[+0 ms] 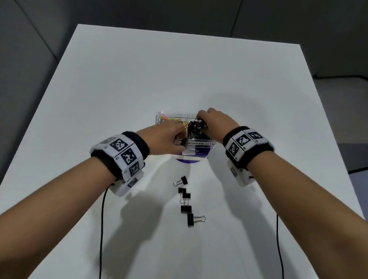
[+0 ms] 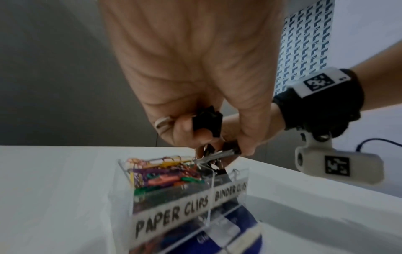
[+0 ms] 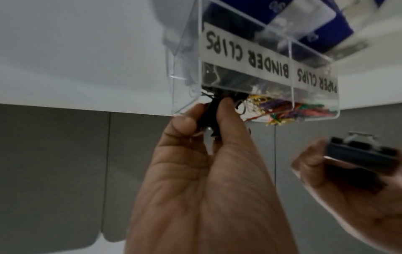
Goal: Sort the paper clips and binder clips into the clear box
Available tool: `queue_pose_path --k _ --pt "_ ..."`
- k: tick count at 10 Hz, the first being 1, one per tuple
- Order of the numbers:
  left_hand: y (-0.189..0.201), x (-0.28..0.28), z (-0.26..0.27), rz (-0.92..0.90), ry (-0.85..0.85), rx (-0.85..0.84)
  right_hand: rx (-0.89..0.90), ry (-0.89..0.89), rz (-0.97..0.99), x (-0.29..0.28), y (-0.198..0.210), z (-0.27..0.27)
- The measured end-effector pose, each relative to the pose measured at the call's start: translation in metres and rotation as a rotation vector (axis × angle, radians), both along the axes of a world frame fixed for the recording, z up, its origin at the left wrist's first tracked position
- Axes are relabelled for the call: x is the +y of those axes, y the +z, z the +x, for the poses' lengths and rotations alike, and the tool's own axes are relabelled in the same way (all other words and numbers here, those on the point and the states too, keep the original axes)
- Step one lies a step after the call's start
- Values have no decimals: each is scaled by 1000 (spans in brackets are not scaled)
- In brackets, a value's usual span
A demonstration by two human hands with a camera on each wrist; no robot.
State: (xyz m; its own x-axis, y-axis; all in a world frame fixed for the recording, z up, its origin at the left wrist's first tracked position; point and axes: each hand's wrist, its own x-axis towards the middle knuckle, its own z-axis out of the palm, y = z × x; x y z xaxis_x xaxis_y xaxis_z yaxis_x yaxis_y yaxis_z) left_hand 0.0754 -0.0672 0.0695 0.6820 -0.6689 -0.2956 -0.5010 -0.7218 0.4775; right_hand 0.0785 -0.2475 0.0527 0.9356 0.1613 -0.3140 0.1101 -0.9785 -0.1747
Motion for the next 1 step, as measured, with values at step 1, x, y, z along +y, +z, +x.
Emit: queue_pose_path --k 1 --pt "13 -6 15 -13 18 -33 -6 -52 194 -8 2 -9"
